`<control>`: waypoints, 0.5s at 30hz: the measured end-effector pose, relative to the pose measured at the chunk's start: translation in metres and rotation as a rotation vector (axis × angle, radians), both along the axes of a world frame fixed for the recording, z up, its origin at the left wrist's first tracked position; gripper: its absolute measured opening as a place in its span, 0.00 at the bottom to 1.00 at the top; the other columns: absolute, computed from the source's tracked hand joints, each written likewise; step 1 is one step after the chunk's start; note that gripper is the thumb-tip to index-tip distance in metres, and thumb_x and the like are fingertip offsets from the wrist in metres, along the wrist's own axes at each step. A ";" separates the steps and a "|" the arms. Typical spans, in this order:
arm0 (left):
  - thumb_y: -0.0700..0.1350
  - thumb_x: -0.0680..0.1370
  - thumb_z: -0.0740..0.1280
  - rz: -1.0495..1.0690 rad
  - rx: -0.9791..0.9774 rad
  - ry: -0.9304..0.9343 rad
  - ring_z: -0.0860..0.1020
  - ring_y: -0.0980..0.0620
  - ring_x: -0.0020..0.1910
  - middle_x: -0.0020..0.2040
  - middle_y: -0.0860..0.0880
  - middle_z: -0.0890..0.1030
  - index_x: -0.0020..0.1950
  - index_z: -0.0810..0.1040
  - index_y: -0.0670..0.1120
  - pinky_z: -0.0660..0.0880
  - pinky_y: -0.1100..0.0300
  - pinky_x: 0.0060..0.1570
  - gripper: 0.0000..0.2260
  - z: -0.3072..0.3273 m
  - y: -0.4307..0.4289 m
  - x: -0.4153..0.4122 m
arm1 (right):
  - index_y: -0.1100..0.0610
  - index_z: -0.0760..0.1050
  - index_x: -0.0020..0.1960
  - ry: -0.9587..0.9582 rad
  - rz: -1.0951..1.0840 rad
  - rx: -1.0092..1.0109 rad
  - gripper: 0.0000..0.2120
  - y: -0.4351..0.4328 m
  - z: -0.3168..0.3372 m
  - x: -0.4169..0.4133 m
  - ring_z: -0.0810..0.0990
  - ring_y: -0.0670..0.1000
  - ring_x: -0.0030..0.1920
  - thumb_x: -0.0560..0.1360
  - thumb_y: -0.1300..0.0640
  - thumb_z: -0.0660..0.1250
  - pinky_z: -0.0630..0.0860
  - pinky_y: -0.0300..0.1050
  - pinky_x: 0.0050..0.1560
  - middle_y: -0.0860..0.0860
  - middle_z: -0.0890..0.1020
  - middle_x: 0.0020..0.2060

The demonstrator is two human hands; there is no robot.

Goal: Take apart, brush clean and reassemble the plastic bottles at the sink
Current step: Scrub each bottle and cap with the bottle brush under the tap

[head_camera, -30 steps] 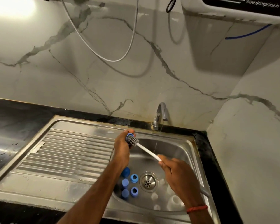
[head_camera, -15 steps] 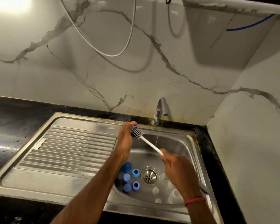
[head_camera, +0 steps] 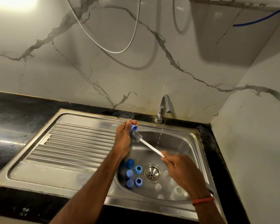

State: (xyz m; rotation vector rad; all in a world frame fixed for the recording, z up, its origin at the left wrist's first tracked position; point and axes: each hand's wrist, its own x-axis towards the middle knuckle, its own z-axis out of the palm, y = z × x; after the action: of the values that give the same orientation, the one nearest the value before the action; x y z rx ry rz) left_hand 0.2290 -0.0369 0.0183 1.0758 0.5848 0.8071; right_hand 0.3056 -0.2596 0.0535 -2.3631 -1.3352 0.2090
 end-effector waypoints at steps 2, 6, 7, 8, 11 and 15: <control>0.46 0.84 0.59 -0.019 0.013 -0.015 0.80 0.46 0.53 0.50 0.45 0.83 0.52 0.82 0.43 0.78 0.51 0.56 0.13 -0.006 0.000 -0.002 | 0.44 0.77 0.66 -0.012 -0.031 0.034 0.15 -0.002 0.002 0.009 0.74 0.43 0.28 0.82 0.45 0.59 0.65 0.32 0.29 0.44 0.72 0.25; 0.46 0.84 0.60 -0.025 0.072 0.031 0.81 0.47 0.51 0.49 0.47 0.84 0.53 0.83 0.45 0.79 0.54 0.55 0.12 -0.003 0.001 0.002 | 0.44 0.75 0.66 -0.052 -0.123 0.019 0.14 0.004 -0.006 0.007 0.74 0.44 0.30 0.83 0.46 0.58 0.65 0.33 0.30 0.44 0.74 0.29; 0.46 0.84 0.61 -0.008 0.068 0.039 0.81 0.48 0.52 0.50 0.47 0.84 0.53 0.83 0.45 0.79 0.55 0.55 0.12 -0.005 0.001 0.002 | 0.44 0.76 0.65 -0.017 -0.108 0.003 0.14 0.004 -0.008 0.004 0.75 0.44 0.32 0.83 0.46 0.58 0.69 0.36 0.32 0.44 0.74 0.30; 0.46 0.84 0.60 0.006 0.055 0.040 0.81 0.48 0.53 0.51 0.47 0.84 0.53 0.83 0.44 0.79 0.56 0.54 0.12 -0.008 0.001 0.001 | 0.45 0.76 0.64 0.026 -0.073 -0.014 0.13 0.003 -0.009 0.002 0.76 0.44 0.32 0.83 0.46 0.59 0.72 0.38 0.34 0.43 0.75 0.31; 0.44 0.85 0.59 0.003 0.030 0.043 0.81 0.50 0.52 0.51 0.47 0.84 0.53 0.82 0.45 0.79 0.62 0.48 0.12 -0.017 -0.001 -0.006 | 0.45 0.80 0.61 0.143 -0.031 0.007 0.12 -0.001 -0.008 0.007 0.77 0.45 0.30 0.82 0.47 0.62 0.74 0.39 0.33 0.46 0.77 0.28; 0.46 0.85 0.60 0.014 -0.065 0.006 0.79 0.52 0.46 0.47 0.47 0.82 0.53 0.81 0.45 0.79 0.62 0.44 0.11 -0.013 -0.001 -0.003 | 0.50 0.80 0.62 0.171 -0.214 0.242 0.12 0.001 -0.010 0.015 0.74 0.43 0.27 0.82 0.51 0.62 0.70 0.35 0.27 0.47 0.73 0.26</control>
State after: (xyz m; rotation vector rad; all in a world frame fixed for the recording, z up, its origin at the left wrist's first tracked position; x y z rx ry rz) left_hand 0.2265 -0.0384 0.0058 1.0159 0.6205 0.7921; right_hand 0.3205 -0.2585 0.0431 -2.2077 -0.9626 0.1701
